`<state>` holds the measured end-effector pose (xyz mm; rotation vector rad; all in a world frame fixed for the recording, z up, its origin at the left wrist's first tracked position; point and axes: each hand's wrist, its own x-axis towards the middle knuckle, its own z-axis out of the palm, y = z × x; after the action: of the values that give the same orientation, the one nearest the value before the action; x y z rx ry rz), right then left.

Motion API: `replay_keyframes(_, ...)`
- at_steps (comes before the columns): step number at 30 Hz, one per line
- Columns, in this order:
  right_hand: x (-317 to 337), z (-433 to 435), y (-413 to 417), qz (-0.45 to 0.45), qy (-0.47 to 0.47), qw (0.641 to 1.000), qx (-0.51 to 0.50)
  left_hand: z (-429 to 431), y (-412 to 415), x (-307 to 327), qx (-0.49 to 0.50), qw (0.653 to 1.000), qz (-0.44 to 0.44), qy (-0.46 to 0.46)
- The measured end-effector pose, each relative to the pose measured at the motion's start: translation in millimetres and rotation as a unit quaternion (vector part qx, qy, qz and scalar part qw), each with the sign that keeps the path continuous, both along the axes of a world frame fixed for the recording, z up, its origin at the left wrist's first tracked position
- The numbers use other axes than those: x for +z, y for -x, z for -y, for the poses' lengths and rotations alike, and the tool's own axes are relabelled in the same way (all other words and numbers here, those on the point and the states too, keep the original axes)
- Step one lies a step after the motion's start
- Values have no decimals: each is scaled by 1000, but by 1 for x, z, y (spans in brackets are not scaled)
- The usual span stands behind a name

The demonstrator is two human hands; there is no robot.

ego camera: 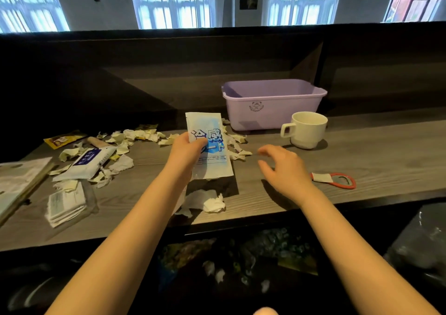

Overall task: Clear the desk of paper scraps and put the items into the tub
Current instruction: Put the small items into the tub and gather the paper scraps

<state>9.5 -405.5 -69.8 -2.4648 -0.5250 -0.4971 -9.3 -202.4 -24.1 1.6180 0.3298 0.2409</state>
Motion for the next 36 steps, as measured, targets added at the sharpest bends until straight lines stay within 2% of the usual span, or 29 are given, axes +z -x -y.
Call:
replay_keyframes(4,-2,36,2,-50,134,982,-126,14,8,-1,-14,1000,10,-5)
replay_keyframes(6,-7,47,2,-123,203,954,-185,20,10,-3,-21,1000,11,-1)
replay_keyframes(8,-14,51,3,-195,219,935,-199,27,11,-6,-32,999,11,5)
replay_keyframes(10,-19,51,3,-217,225,932,-183,33,12,-9,-42,999,11,9)
replay_keyframes(13,-20,42,2,-193,221,945,-142,39,12,-13,-51,999,10,12)
replay_keyframes(18,-21,24,-3,-160,165,971,-70,41,12,-17,-53,999,-2,10)
replay_keyframes(22,-16,26,-1,-177,119,977,-14,40,12,-17,-61,998,-5,14)
replay_keyframes(25,-6,43,-11,-185,117,976,6,39,9,-17,-56,998,-14,9)
replay_keyframes(28,3,60,-20,-265,105,958,35,40,7,-17,-52,998,-20,12)
replay_keyframes(36,14,56,-25,-270,161,948,46,48,10,-20,-54,998,-15,17)
